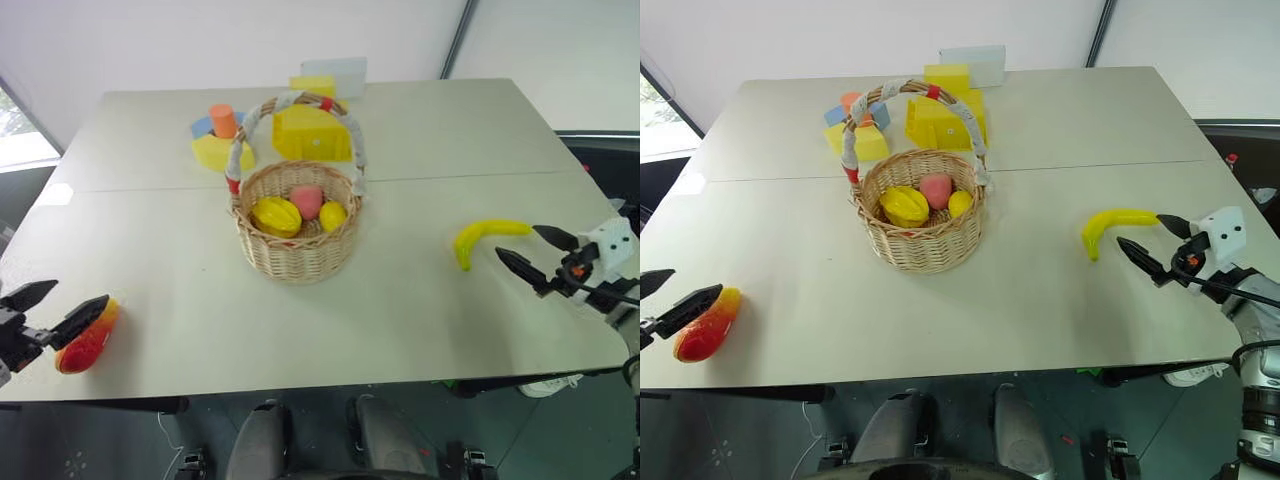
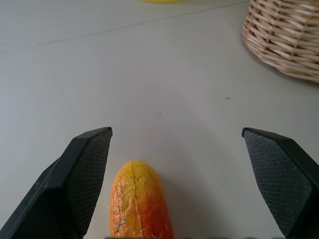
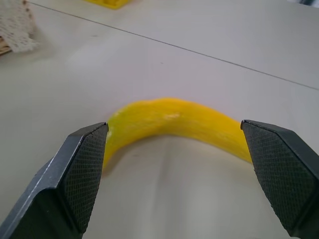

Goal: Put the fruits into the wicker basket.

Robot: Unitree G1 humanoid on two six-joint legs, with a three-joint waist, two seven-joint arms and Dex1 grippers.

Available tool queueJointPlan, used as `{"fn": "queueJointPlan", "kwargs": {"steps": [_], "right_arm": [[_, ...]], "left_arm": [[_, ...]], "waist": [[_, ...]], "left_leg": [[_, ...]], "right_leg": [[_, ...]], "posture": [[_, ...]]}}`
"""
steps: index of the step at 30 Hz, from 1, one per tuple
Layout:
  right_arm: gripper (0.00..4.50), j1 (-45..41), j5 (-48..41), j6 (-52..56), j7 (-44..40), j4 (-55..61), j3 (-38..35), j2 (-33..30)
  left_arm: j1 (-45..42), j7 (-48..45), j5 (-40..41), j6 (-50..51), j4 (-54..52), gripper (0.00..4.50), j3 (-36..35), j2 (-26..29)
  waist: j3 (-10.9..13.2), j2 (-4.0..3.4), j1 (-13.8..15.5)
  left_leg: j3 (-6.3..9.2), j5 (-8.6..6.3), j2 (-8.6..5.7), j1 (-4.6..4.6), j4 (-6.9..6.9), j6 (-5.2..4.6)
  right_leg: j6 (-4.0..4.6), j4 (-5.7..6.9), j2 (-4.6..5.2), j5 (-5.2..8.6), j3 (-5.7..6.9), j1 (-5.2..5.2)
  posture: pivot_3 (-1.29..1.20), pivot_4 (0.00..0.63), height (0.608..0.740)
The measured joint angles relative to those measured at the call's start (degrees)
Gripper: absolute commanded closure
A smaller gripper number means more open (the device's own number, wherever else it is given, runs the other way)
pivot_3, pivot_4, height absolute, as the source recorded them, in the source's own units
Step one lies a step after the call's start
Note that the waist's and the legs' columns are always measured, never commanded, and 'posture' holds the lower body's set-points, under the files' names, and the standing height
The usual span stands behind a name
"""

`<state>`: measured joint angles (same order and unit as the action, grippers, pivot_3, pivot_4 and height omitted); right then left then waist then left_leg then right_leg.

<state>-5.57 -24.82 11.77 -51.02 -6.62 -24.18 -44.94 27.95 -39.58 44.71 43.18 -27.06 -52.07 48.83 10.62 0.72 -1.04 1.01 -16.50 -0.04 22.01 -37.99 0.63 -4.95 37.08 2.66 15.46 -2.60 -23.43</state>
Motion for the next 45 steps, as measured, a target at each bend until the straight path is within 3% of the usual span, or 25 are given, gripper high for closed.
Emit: {"fn": "queueJointPlan", "kwargs": {"steps": [7,16,23,31,37,45], "right_arm": [[0.06,3.6,-6.1,10.3,-4.4,18.4,4.3,-2.7],[0.06,0.9,-11.3,18.5,-6.4,33.0,13.7,-3.2],[0.06,-3.4,-13.1,19.0,-7.2,40.2,23.6,1.4],[0.06,-3.4,-12.0,17.5,-7.1,40.4,26.2,2.8],[0.0,-2.9,-11.1,16.4,-6.6,40.4,26.3,3.4],[0.0,-2.7,-9.9,15.3,-6.3,39.0,26.2,3.4]], "left_arm": [[-4.2,4.0,-3.0,11.8,1.3,0.0,3.7,9.7],[-7.6,7.3,-5.7,23.2,4.0,0.0,7.1,10.8],[-8.6,8.6,-9.4,25.1,5.3,0.0,12.6,9.8],[-11.3,9.4,-11.4,26.1,6.0,0.0,16.9,8.8],[-12.9,9.7,-12.5,24.8,6.7,2.71,18.2,6.7],[-14.4,5.4,-14.8,16.1,7.3,2.82,15.9,6.3]], "waist": [[0.0,-0.01,0.1],[0.1,0.07,0.1],[0.0,0.1,0.2],[0.0,0.16,0.3],[0.0,0.16,0.3],[0.0,0.16,0.4]], "left_leg": [[0.04,0.0,0.0,0.0,0.0,0.0],[0.1,0.0,0.01,0.01,0.0,0.0],[0.19,-0.01,0.0,0.14,0.0,0.02],[0.22,-0.02,-0.1,0.28,0.02,0.04],[0.22,-0.02,-0.12,0.36,0.05,0.04],[0.21,-0.03,-0.15,0.41,0.05,0.05]], "right_leg": [[-0.01,0.04,-0.01,0.0,0.04,0.0],[0.0,0.01,0.06,0.01,0.08,-0.02],[0.01,0.0,0.17,0.0,0.13,-0.11],[0.05,-0.04,0.42,0.01,0.18,-0.23],[0.05,-0.04,0.47,0.0,0.19,-0.31],[0.08,-0.08,0.55,0.02,0.24,-0.33]], "posture": [[0.0,0.15,0.74],[0.0,0.15,0.74],[0.0,0.15,0.74],[0.0,0.15,0.74],[0.0,0.15,0.74],[0.0,0.15,0.74]]}}
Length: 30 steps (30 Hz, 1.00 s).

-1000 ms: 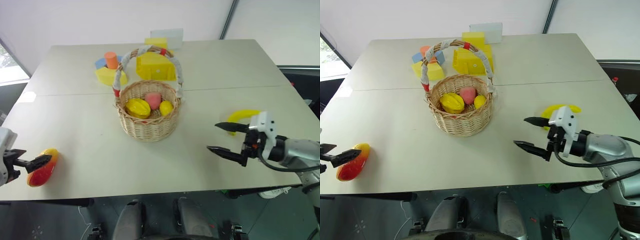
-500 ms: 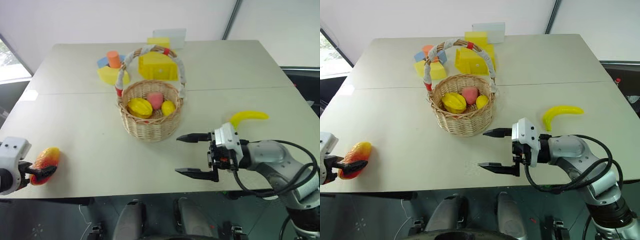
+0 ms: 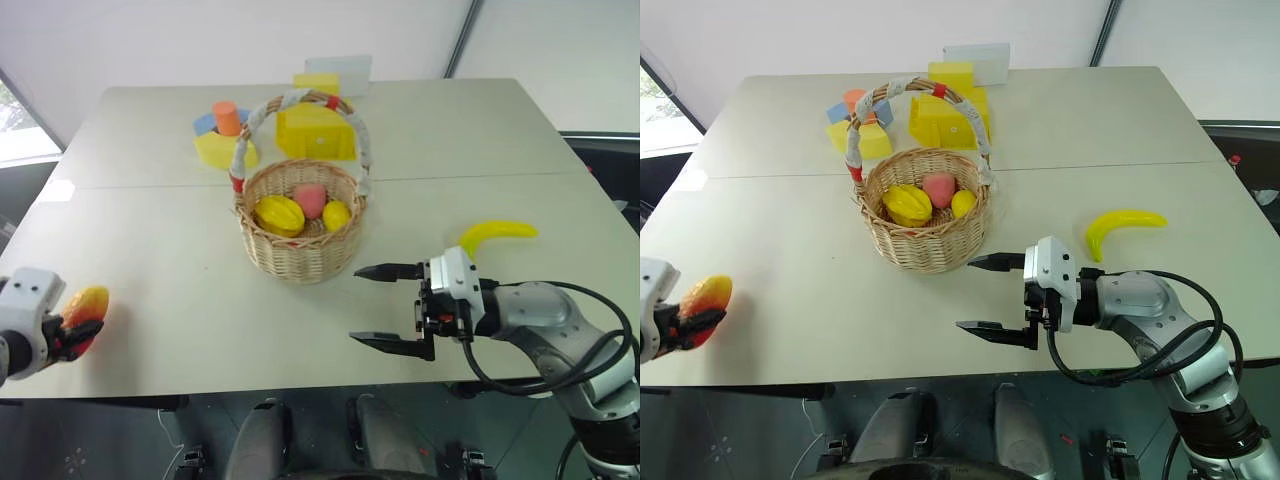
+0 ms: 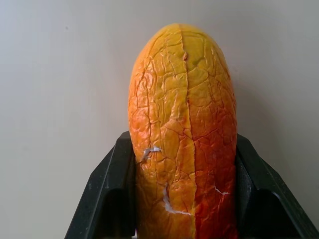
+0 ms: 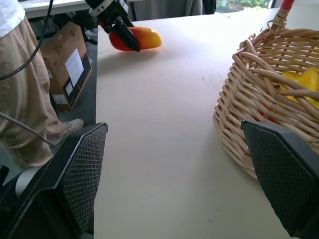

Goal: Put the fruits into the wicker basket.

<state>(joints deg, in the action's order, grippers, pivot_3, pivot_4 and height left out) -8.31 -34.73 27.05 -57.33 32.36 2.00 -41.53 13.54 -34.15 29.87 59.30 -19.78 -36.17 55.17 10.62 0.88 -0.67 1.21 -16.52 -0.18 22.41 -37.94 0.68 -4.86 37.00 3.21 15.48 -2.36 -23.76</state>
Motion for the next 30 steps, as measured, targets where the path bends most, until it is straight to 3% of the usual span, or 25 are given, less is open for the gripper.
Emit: {"fn": "queueJointPlan", "kwargs": {"steps": [5,8,9,12,15,20,25,26,30], "right_arm": [[0.0,-0.9,1.4,-1.3,-0.2,-4.1,-0.9,-0.3],[0.0,-1.4,2.2,-2.0,-0.4,-6.1,-2.1,-1.0],[0.0,-1.4,2.5,-2.1,-0.3,-6.5,-2.7,-1.3],[0.0,-2.0,2.7,-2.3,0.2,-6.9,-3.0,-1.2],[0.0,-1.6,3.1,-2.5,1.3,-6.7,-3.1,-0.6],[0.0,0.9,3.2,-2.5,4.0,-5.5,-4.4,-0.1],[0.0,3.2,3.7,-2.3,7.3,-4.2,-6.4,-0.1],[0.0,3.7,3.9,-2.1,7.9,-4.3,-7.0,-0.1],[0.0,4.3,4.7,2.0,13.6,-7.8,-12.9,-0.8]], "left_arm": [[-6.0,-9.6,15.9,-4.8,-13.6,2.82,-6.6,-3.7],[-13.0,-9.4,23.5,-4.7,-18.8,2.82,-2.1,-3.3],[-18.3,-7.5,24.0,-4.5,-19.3,2.82,2.7,-3.7],[-34.9,-0.2,19.1,-4.7,-17.0,2.82,18.9,-8.4],[-44.9,4.3,9.9,-6.6,-11.2,2.82,33.2,-13.1],[-51.8,6.3,-1.7,-11.1,1.2,2.82,45.8,-19.7],[-53.1,3.6,-4.2,-14.1,6.0,0.37,47.1,-23.9],[-53.1,3.0,-4.6,-14.8,6.2,0.06,47.2,-23.9],[-52.4,-1.3,-4.6,-19.6,4.9,0.06,45.9,-24.6]], "waist": [[0.0,0.0,0.0],[0.0,-0.01,0.0],[0.0,-0.03,0.2],[0.0,-0.03,0.4],[0.0,-0.01,0.1],[0.0,0.01,-0.2],[0.0,0.02,0.0],[0.0,0.02,0.0],[0.0,0.02,0.1]], "left_leg": [[-0.18,0.0,-0.09,0.08,0.0,0.01],[-0.18,0.01,-0.11,0.03,-0.01,0.01],[-0.16,0.02,-0.12,-0.02,-0.04,0.01],[-0.07,0.07,-0.19,-0.12,-0.13,0.05],[-0.08,0.04,-0.22,-0.1,-0.16,-0.02],[-0.09,0.04,-0.01,0.0,-0.16,-0.05],[-0.05,0.05,0.05,0.0,-0.21,-0.03],[-0.06,0.05,0.04,0.0,-0.22,-0.03],[-0.06,0.06,0.03,-0.02,-0.27,-0.03]], "right_leg": [[0.0,-0.08,0.3,0.0,0.11,0.02],[-0.03,-0.04,0.3,-0.02,0.14,0.05],[-0.04,-0.01,0.29,-0.02,0.18,0.14],[-0.26,0.0,0.17,-0.15,0.3,0.36],[-0.44,-0.01,-0.05,-0.23,0.31,0.33],[-0.44,0.01,-0.49,-0.22,0.2,0.14],[-0.43,0.07,-0.54,-0.21,0.19,0.16],[-0.44,0.08,-0.52,-0.21,0.19,0.17],[-0.44,0.09,-0.48,-0.21,0.18,0.24]], "posture": [[0.0,0.15,0.74],[0.0,0.15,0.74],[0.0,0.15,0.74],[0.0,0.15,0.74],[0.0,0.15,0.74],[0.0,0.15,0.74],[0.0,0.15,0.74],[0.0,0.15,0.74],[0.0,0.15,0.74]]}}
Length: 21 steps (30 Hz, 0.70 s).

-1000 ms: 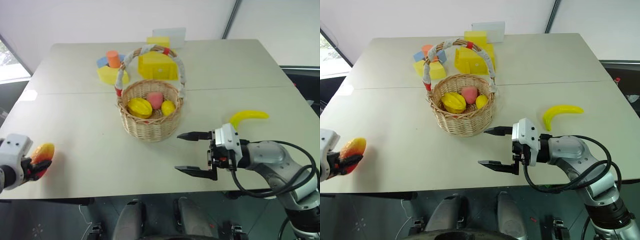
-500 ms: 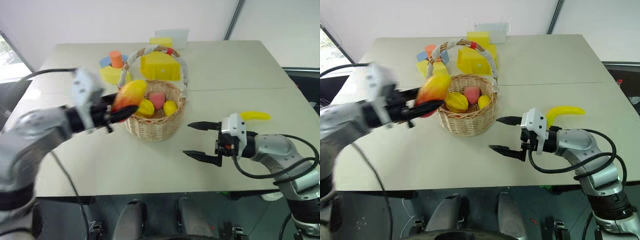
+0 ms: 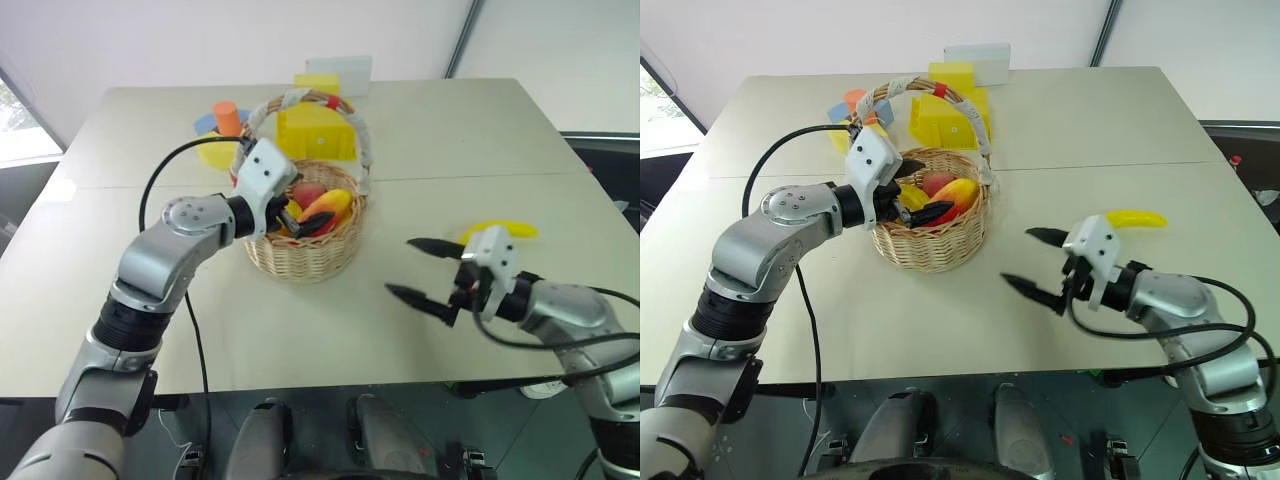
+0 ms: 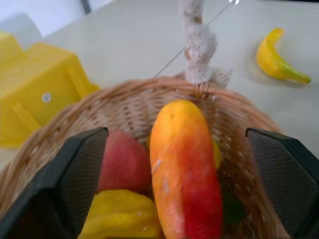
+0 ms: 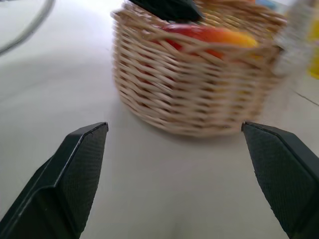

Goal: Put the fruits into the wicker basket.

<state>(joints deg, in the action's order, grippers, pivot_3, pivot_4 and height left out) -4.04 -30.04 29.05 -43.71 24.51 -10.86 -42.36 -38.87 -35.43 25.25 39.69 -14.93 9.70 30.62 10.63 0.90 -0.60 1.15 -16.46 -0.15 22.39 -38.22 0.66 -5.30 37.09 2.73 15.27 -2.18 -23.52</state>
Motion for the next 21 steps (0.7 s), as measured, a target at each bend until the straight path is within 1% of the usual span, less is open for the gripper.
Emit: {"fn": "queueJointPlan", "kwargs": {"steps": [3,6,8,11,12,14,15,16,19,21], "right_arm": [[0.0,-1.8,2.8,3.2,7.0,-6.7,-4.4,0.0],[0.0,-7.3,4.1,12.5,17.8,-12.1,-8.0,2.0],[0.0,-13.7,4.1,21.9,26.8,-13.8,-11.0,6.2],[0.0,-21.2,3.4,31.8,34.4,-13.7,-12.9,10.8],[0.0,-22.9,3.4,34.0,36.0,-13.6,-12.7,11.4],[0.0,-22.6,6.7,32.0,35.6,-12.7,-7.8,7.6],[0.0,-20.9,9.7,28.1,34.1,-12.0,-4.1,3.8],[0.0,-18.8,12.6,22.6,31.1,-11.7,-0.8,-0.5],[0.0,-16.1,16.8,10.3,21.5,-12.2,4.3,-7.5],[0.0,-14.5,20.5,1.4,13.7,-15.1,8.6,-14.7]], "left_arm": [[1.9,-2.6,1.7,-2.2,-2.9,0.06,-1.8,-0.9],[4.6,-4.4,0.8,-4.2,-3.7,0.06,-1.4,-0.2],[5.4,-5.1,0.2,-4.4,-3.6,0.06,-1.0,-0.2],[5.4,-6.1,0.1,-5.4,-4.2,0.06,-0.1,-0.9],[5.4,-6.4,-0.2,-5.8,-4.5,0.06,0.5,-1.3],[5.5,-6.9,-0.9,-6.8,-5.2,0.06,1.0,-1.8],[5.5,-6.9,-1.1,-7.0,-5.3,0.06,1.0,-1.8],[5.5,-6.9,-1.1,-7.2,-5.3,0.06,0.9,-1.9],[5.5,-7.3,-1.0,-7.5,-5.3,0.06,0.6,-2.0],[6.1,-8.5,-0.5,-7.5,-5.8,0.06,0.3,-1.8]], "waist": [[0.0,-0.01,0.0],[0.0,-0.04,-0.4],[0.0,-0.05,-0.5],[0.0,-0.08,-0.3],[0.0,-0.09,-0.2],[0.0,-0.12,0.1],[0.0,-0.14,0.4],[0.0,-0.14,0.7],[0.0,-0.13,0.2],[0.0,-0.13,0.0]], "left_leg": [[-0.01,0.0,0.0,0.0,0.0,0.0],[-0.07,0.04,0.02,-0.07,0.03,0.05],[-0.07,0.09,0.06,-0.05,0.03,0.14],[-0.03,0.09,0.07,-0.02,0.05,0.15],[-0.03,0.09,0.05,0.0,0.05,0.14],[0.0,0.07,-0.02,0.1,0.05,0.1],[0.0,0.03,-0.07,0.12,0.05,0.03],[-0.03,-0.03,-0.09,0.14,0.05,-0.07],[-0.2,-0.1,-0.1,0.12,0.02,-0.19],[-0.23,-0.1,-0.09,0.08,0.01,-0.19]], "right_leg": [[0.0,0.0,0.01,0.0,-0.04,0.0],[0.0,0.1,-0.04,0.0,-0.19,-0.04],[0.01,0.16,-0.11,0.0,-0.21,-0.11],[0.02,0.19,-0.15,0.0,-0.2,-0.14],[0.02,0.19,-0.12,0.0,-0.2,-0.15],[0.01,0.1,-0.07,0.0,-0.17,-0.16],[0.0,0.07,-0.05,0.01,-0.15,-0.16],[-0.04,-0.02,-0.03,0.03,-0.15,-0.14],[-0.09,-0.1,-0.01,0.05,-0.25,-0.12],[-0.11,-0.1,-0.01,0.06,-0.25,-0.09]], "posture": [[0.0,0.15,0.74],[0.0,0.15,0.74],[0.0,0.15,0.74],[0.0,0.15,0.74],[0.0,0.15,0.74],[0.0,0.15,0.74],[0.0,0.15,0.74],[0.0,0.15,0.74],[0.0,0.15,0.74],[0.0,0.15,0.74]]}}
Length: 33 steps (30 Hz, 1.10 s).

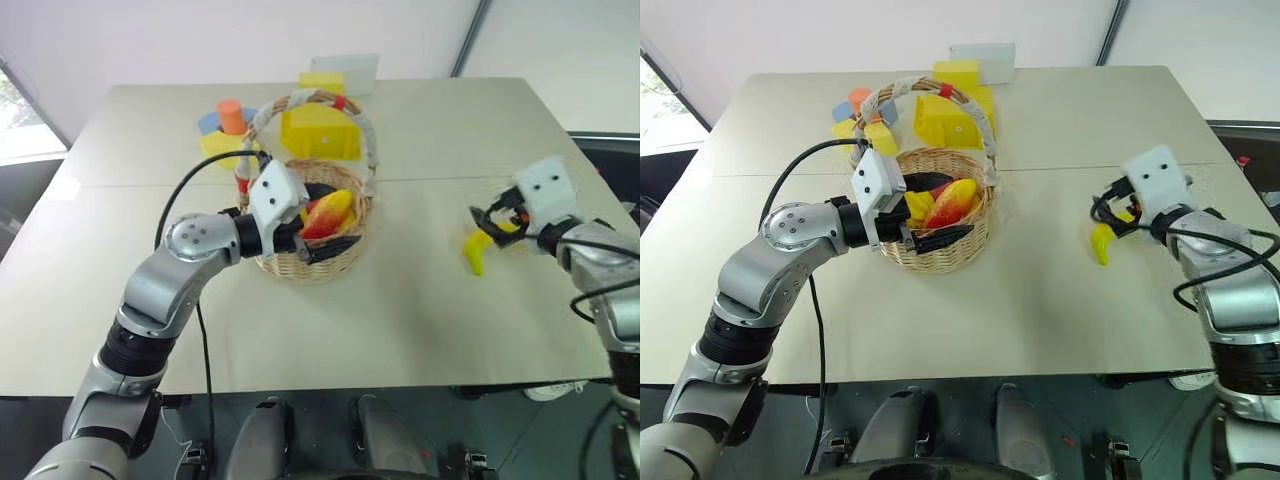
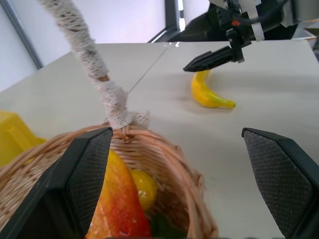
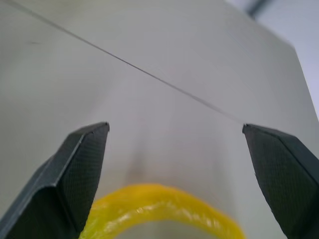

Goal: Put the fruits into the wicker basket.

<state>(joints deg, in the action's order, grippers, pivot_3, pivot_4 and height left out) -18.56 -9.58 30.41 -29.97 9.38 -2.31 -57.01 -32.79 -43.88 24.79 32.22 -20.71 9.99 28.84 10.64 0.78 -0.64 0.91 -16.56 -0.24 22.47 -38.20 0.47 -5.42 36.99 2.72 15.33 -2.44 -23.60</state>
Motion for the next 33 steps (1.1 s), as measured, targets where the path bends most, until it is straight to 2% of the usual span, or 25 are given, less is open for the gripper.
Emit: {"fn": "queueJointPlan", "kwargs": {"steps": [2,3,8,14,21,24,29,30,33], "right_arm": [[0.0,-0.1,4.5,-9.1,-6.9,-7.1,3.7,-6.1],[0.0,-0.6,6.3,-12.5,-9.1,-10.4,4.9,-7.3],[0.0,-7.2,13.5,-28.0,-17.2,-25.1,12.2,-6.4],[0.0,-18.8,21.3,-41.2,-18.3,-43.7,16.8,-1.3],[0.0,-27.9,27.9,-51.7,-16.4,-59.4,19.2,2.4],[0.76,-29.8,30.1,-54.6,-14.4,-63.4,19.9,3.7],[3.34,-30.0,32.4,-57.5,-11.6,-66.7,20.1,4.5],[3.65,-30.0,32.5,-57.8,-11.2,-66.7,20.0,4.5],[3.65,-29.6,33.5,-58.8,-9.2,-66.5,20.0,4.3]], "left_arm": [[1.3,-1.5,1.8,0.1,-0.5,0.06,-1.0,1.0],[1.5,-2.0,2.2,0.3,-0.5,0.06,-1.7,1.4],[1.9,-4.0,4.9,1.2,-2.1,0.06,-4.7,4.1],[5.4,-5.4,8.1,2.0,-4.2,0.06,-8.8,7.5],[7.9,-5.0,8.6,3.5,-7.5,0.06,-8.7,8.3],[7.9,-4.4,9.0,3.9,-8.3,0.0,-8.6,7.7],[7.9,-3.8,9.8,4.8,-9.4,0.0,-8.4,7.1],[7.9,-3.7,9.8,4.9,-9.4,0.0,-8.4,7.0],[8.0,-3.6,9.8,4.9,-9.4,0.0,-7.8,6.8]], "waist": [[0.0,0.01,-0.2],[0.0,0.01,-0.3],[0.0,-0.01,-1.3],[0.1,-0.05,-1.9],[0.1,-0.02,-1.8],[0.0,-0.01,-1.9],[0.0,-0.02,-1.9],[0.0,-0.01,-1.9],[0.0,-0.01,-1.9]], "left_leg": [[-0.1,0.0,0.05,-0.09,-0.01,0.0],[-0.12,0.0,0.08,-0.11,-0.02,0.0],[-0.35,0.02,0.15,-0.35,0.0,0.03],[-0.4,0.02,0.23,-0.33,0.01,0.04],[-0.39,0.02,0.16,-0.39,-0.04,0.04],[-0.39,0.02,0.17,-0.5,-0.03,0.04],[-0.4,0.03,0.17,-0.52,-0.03,0.05],[-0.4,0.03,0.17,-0.53,-0.03,0.05],[-0.4,0.03,0.17,-0.53,-0.03,0.05]], "right_leg": [[0.0,0.01,-0.01,0.0,-0.01,0.04],[0.0,0.01,-0.03,0.0,-0.01,0.05],[0.0,0.21,-0.2,0.0,-0.19,0.05],[0.0,0.18,-0.13,0.0,-0.26,0.03],[0.0,0.15,-0.02,-0.01,-0.28,0.16],[0.0,0.16,-0.03,-0.01,-0.29,0.24],[0.0,0.19,-0.04,-0.01,-0.32,0.24],[0.0,0.18,-0.05,-0.01,-0.32,0.26],[0.0,0.19,-0.04,-0.01,-0.33,0.25]], "posture": [[0.0,0.15,0.74],[0.0,0.15,0.74],[0.0,0.15,0.74],[0.0,0.15,0.74],[0.0,0.15,0.74],[0.0,0.15,0.74],[0.0,0.15,0.74],[0.0,0.15,0.74],[0.0,0.15,0.74]]}}
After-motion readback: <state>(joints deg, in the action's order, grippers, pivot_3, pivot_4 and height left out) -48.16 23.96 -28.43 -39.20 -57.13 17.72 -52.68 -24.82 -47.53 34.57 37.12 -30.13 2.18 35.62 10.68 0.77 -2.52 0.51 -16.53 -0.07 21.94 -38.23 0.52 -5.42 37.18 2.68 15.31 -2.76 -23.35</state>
